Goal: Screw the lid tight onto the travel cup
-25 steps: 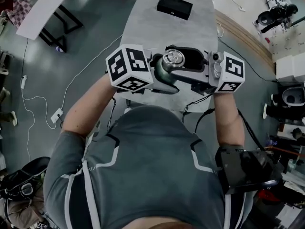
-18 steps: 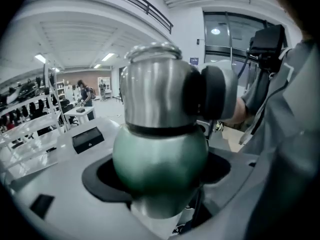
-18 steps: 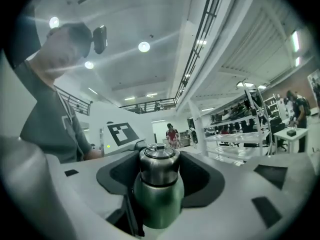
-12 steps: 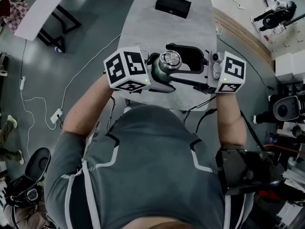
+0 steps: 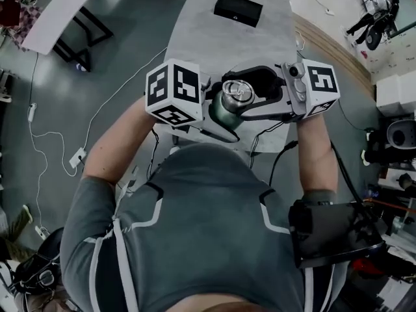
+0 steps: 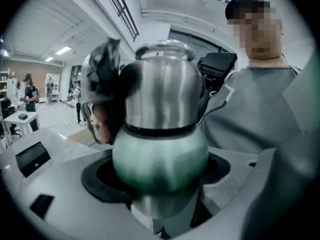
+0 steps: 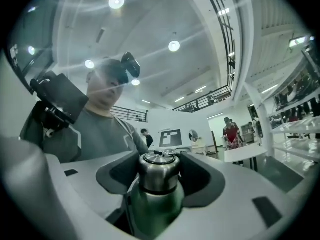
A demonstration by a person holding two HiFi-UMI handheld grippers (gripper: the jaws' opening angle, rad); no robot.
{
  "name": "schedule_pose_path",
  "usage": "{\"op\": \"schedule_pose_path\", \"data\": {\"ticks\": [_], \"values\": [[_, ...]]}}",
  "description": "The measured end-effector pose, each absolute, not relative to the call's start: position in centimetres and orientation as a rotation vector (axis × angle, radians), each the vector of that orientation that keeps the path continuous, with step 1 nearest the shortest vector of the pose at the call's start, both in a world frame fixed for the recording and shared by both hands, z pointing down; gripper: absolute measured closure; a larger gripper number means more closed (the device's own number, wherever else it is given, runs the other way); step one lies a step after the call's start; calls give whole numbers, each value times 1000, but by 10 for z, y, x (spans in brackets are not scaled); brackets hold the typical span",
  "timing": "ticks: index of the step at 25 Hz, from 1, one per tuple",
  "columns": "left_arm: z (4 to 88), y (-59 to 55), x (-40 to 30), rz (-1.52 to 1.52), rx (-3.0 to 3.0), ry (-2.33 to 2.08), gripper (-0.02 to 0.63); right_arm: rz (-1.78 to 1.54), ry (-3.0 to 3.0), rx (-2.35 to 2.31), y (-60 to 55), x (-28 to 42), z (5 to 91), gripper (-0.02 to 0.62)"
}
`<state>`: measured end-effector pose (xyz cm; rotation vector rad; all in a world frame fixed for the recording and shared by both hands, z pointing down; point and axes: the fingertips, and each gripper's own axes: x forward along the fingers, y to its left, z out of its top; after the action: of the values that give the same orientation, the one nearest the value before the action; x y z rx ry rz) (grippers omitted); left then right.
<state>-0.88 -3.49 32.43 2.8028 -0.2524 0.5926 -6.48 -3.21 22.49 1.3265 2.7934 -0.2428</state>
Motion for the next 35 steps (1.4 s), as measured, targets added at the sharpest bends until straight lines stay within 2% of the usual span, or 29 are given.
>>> {"op": "schedule_pose_path", "data": {"ticks": [3,7,10,15,16,24,30,35], "values": [[337,-60,-24,647,2749,-496,215,-242,2918,1060,-51,-78,235,321],[376,-95,-60,854,2608,-908,215,-180,3108,459,-81,-96,271,322],[396,-89,-73,862,2602,-911,215,-239,3105,231,-81,-108,291,322],[376,-78,-55,789,2717,-748,215,-142,3063,606,-60,-97,276,315],[366,-76,-46,767,2757,-684,215,-133,3037,716,-57,-88,268,286],[320,-35,-12,580,2933,-247,215,-76,2861,1237,-26,-63,226,287],[321,-50,-10,602,2917,-358,215,-78,2898,1158,-33,-68,229,306],[356,-104,-51,809,2718,-920,215,-64,3131,584,-76,-89,258,314]]}}
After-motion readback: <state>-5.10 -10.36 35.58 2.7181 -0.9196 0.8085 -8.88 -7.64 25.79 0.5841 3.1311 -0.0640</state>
